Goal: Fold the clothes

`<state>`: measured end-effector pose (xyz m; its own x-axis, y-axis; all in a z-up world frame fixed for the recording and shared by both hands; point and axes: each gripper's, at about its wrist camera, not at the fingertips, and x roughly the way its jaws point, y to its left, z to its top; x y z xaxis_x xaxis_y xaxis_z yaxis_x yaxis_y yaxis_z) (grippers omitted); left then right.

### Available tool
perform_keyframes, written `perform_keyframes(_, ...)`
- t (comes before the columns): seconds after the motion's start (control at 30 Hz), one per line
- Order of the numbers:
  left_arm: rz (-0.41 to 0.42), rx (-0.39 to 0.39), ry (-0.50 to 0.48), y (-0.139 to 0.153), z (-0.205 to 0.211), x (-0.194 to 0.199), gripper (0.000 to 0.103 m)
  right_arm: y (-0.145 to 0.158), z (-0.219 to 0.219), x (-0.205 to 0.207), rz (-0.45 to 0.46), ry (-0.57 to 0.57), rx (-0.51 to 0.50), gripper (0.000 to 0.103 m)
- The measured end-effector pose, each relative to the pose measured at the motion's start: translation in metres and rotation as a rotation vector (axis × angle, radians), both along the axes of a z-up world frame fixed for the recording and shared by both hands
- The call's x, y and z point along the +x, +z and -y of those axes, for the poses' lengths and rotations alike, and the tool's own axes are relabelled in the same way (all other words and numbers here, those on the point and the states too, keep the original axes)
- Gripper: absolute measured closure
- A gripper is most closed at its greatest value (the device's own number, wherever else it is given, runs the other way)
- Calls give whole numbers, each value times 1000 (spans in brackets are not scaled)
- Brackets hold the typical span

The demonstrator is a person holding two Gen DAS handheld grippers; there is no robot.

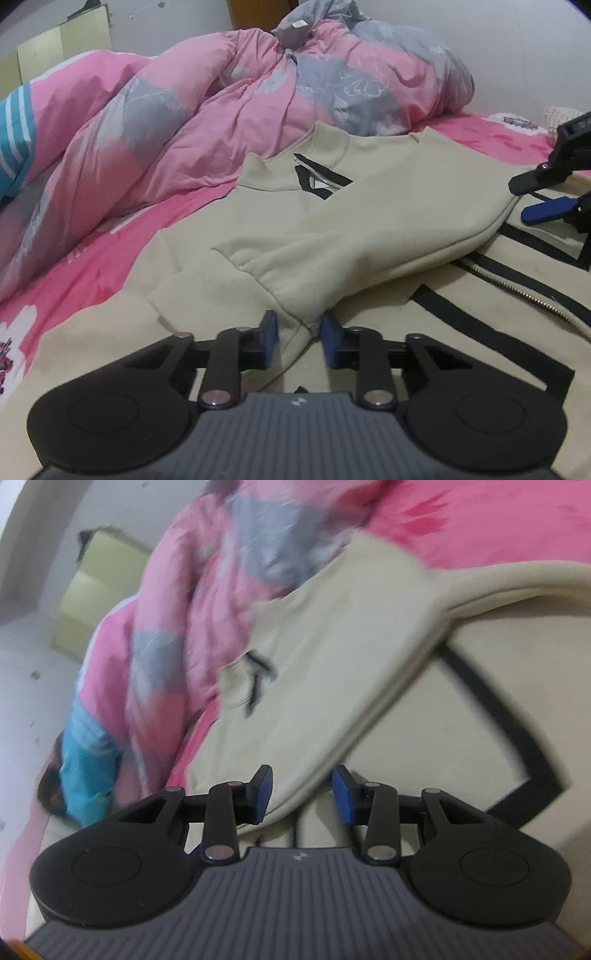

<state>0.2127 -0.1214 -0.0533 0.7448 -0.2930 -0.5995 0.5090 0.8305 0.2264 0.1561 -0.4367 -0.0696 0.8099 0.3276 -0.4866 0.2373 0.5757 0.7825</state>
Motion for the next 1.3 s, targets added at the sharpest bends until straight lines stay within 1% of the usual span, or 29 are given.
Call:
perform_keyframes(0.03, 6, 9, -7, 2, -1, -2, 81, -4, 7, -1, -9, -27, 18, 70)
perform_keyframes(0.1, 18, 28, -22, 5, -4, -6, 82, -10, 19, 1, -9, -63, 68, 70)
perform_keyframes(0.17, 30, 46, -36, 8, -6, -10, 83, -10, 25, 5, -3, -93, 71, 70)
perform_keyframes(0.2, 33, 61, -50, 9, -7, -12, 82, -9, 27, 9, 1, -110, 56, 70)
perform_keyframes(0.23, 20, 83, -68, 7, -7, -12, 82, -8, 27, 13, 1, -127, 44, 69)
perform_keyframes(0.3, 7, 121, -98, 4, -7, -14, 78, -10, 30, 19, -1, -156, 28, 71)
perform_keyframes(0.37, 10, 151, -118, 4, -9, -20, 76, -12, 36, 19, -16, -176, 45, 75)
perform_keyframes(0.4, -5, 133, -121, 8, -13, -22, 76, -13, 38, 19, -24, -186, 54, 74)
perform_keyframes(0.43, -44, 86, -120, 13, -21, -24, 73, -11, 40, 15, -26, -187, 57, 73)
perform_keyframes(0.47, -84, 37, -118, 19, -30, -26, 72, -7, 39, 10, -26, -187, 43, 72)
perform_keyframes(0.57, -131, -143, -90, 37, -58, -31, 72, 12, 36, -7, 5, -163, -39, 72)
perform_keyframes(0.6, -133, -192, -75, 42, -62, -28, 72, 20, 32, -8, 21, -140, -85, 72)
perform_keyframes(0.63, -121, -235, -64, 46, -61, -23, 73, 28, 28, -9, 38, -117, -131, 72)
perform_keyframes(0.73, -77, -308, -43, 44, -45, -1, 72, 45, 6, 13, 88, -3, -301, 72)
perform_keyframes(0.8, -123, -222, 4, 25, -28, 15, 73, 50, -11, 41, 113, 89, -394, 72)
perform_keyframes(0.83, -146, -177, 28, 15, -20, 23, 74, 50, -22, 55, 112, 131, -470, 72)
perform_keyframes(0.9, -159, -159, 54, 0, -20, 23, 73, 48, -39, 82, 113, 205, -611, 74)
perform_keyframes(0.93, -144, -166, 57, -2, -22, 19, 73, 46, -46, 95, 117, 238, -676, 75)
perform_keyframes(0.97, -133, -163, 59, -3, -22, 16, 73, 42, -46, 106, 111, 252, -713, 79)
perform_keyframes(1.0, -122, -159, 61, -4, -21, 14, 73, 39, -47, 117, 105, 266, -749, 80)
perform_keyframes(1.03, -110, -154, 62, -5, -20, 11, 73, 33, -42, 131, 83, 264, -772, 81)
perform_keyframes(1.1, -96, -170, 66, -6, -23, 10, 73, 16, -30, 157, 7, 243, -866, 82)
perform_keyframes(1.13, -90, -182, 67, -8, -25, 9, 73, 7, -25, 170, -31, 232, -913, 84)
perform_keyframes(1.2, -94, -231, 73, -9, -35, 6, 69, 20, -26, 169, -15, 221, -873, 87)
perform_keyframes(1.3, -123, -313, 78, -10, -47, 9, 68, 38, -28, 167, 11, 206, -813, 87)
